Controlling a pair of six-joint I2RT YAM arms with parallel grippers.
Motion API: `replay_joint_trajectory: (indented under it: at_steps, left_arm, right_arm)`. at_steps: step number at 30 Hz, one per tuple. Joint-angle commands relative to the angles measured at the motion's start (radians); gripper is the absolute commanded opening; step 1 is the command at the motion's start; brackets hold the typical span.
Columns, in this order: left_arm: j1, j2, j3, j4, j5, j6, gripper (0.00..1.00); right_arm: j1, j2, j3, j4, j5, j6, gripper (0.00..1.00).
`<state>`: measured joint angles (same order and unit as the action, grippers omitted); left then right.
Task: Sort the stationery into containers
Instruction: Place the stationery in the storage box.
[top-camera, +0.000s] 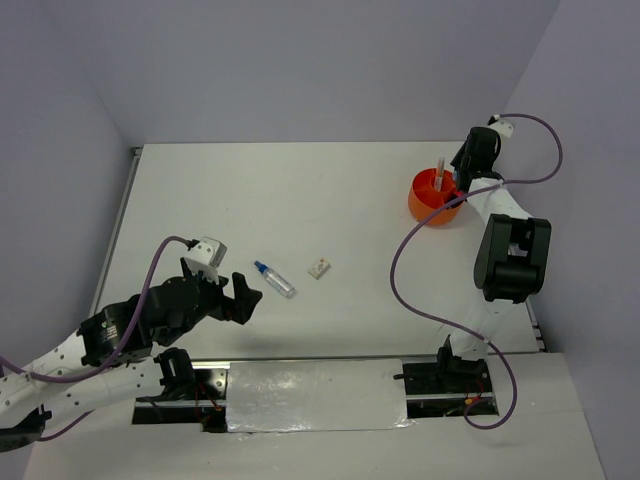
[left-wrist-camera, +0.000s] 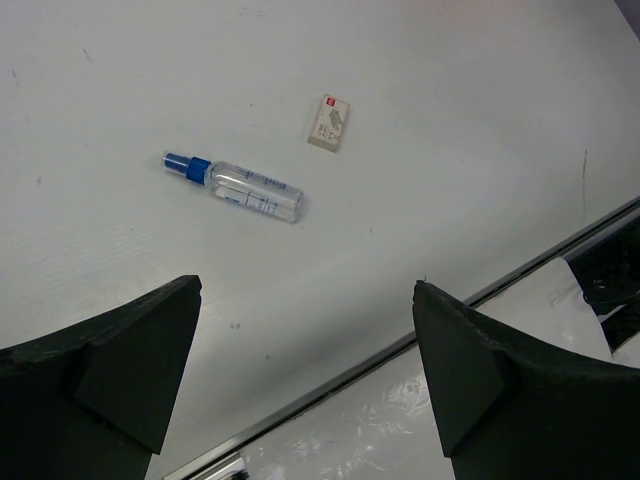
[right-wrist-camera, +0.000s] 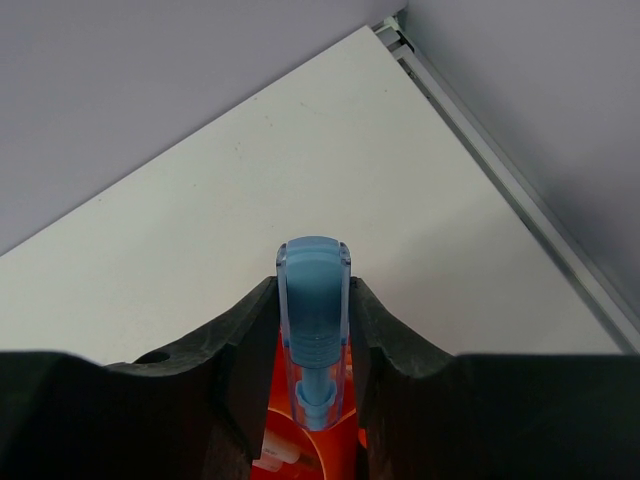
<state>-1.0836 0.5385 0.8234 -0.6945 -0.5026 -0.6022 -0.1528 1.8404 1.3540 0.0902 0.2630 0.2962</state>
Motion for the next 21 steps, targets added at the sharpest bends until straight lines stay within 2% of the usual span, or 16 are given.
replay_joint_trajectory:
  at_steps: [1, 21]
  left_arm:
    - [-0.004, -0.014, -0.003, 0.035, 0.001, 0.018, 0.99]
    - [-0.004, -0.014, -0.004, 0.036, 0.003, 0.021, 0.99]
  right_arm:
    - [0.009, -0.024, 0.027, 0.028, 0.009, -0.008, 0.40]
    - [0.009, 0.013, 0.043, 0.009, 0.022, -0.003, 0.46]
